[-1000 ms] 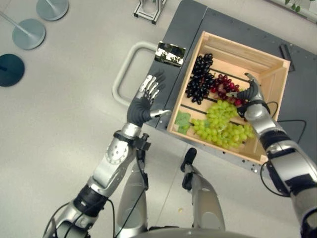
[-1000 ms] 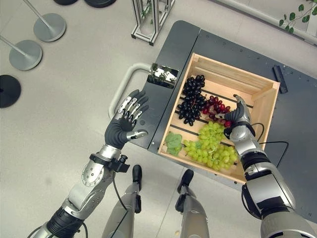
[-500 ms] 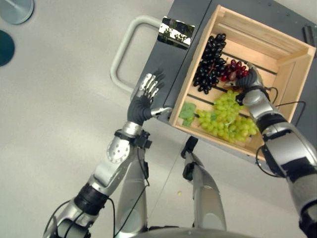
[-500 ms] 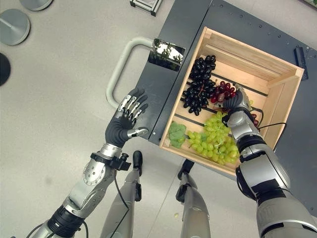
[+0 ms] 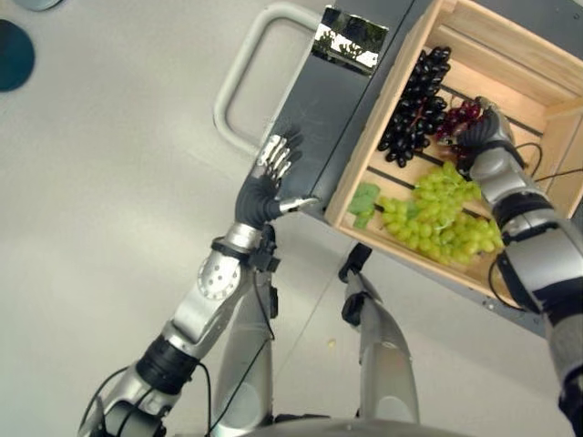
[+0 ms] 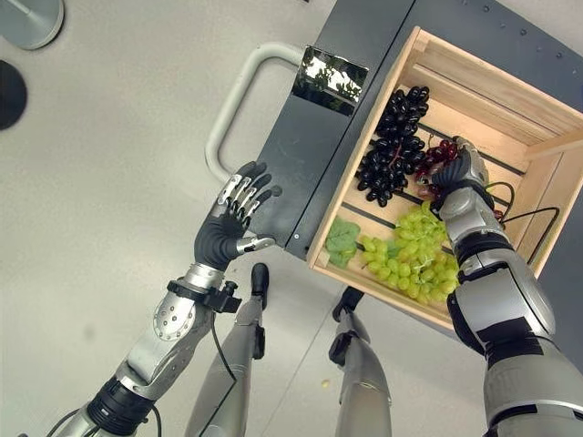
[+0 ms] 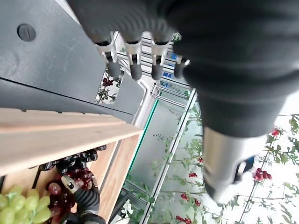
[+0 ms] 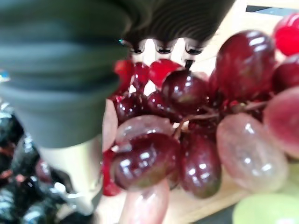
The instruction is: Pick up the fruits from the basket on one side to the basket on the other side
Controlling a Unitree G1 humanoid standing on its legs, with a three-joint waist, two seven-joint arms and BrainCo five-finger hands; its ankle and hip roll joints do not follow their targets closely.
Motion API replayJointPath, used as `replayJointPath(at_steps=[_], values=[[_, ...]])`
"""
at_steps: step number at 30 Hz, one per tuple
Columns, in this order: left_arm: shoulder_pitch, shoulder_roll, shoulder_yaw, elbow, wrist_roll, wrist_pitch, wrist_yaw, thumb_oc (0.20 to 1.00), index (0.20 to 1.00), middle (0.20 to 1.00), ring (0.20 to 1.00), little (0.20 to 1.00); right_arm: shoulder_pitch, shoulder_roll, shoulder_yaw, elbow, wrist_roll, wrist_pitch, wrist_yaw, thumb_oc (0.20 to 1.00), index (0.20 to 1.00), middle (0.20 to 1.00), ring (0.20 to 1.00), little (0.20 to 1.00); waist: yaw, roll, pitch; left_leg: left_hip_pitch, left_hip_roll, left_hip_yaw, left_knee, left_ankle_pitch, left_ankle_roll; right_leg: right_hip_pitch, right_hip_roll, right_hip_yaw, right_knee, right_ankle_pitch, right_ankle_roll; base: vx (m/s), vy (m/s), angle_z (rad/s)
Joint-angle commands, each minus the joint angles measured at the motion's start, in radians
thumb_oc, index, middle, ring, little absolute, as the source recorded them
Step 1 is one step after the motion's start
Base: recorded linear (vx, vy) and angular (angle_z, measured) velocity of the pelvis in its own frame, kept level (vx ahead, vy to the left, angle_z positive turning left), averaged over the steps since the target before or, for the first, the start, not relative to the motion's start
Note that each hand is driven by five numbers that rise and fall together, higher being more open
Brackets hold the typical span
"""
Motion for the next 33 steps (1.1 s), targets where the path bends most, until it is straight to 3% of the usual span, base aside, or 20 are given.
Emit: replayJointPath(at_steps=[1, 33], values=[[0.013, 0.004, 0.004, -0.14, 0.058, -0.033, 0.004, 1.0, 1.0, 1.0, 1.0, 1.0, -0.084, -0.101, 0.122, 0.042, -0.051, 0.029, 0.011, 1.0, 1.0, 1.0, 1.0, 1.0, -0.007, 0.043, -0.001, 0.027, -0.038, 0.007, -0.02, -0.068, 0.024, -0.019, 0.001, 0.044, 0.026, -0.009, 0.102, 0.0, 0.0, 0.0], [-0.006, -0.013, 0.007, -0.137, 0.054, 0.012, -0.022, 1.0, 1.0, 1.0, 1.0, 1.0, 0.026, -0.127, 0.109, 0.194, -0.235, 0.122, 0.168, 1.0, 1.0, 1.0, 1.0, 1.0, 0.007, 0.081, -0.001, 0.041, -0.05, 0.005, -0.042, -0.072, 0.032, -0.023, -0.007, 0.046, 0.021, -0.01, 0.109, 0.0, 0.0, 0.0]])
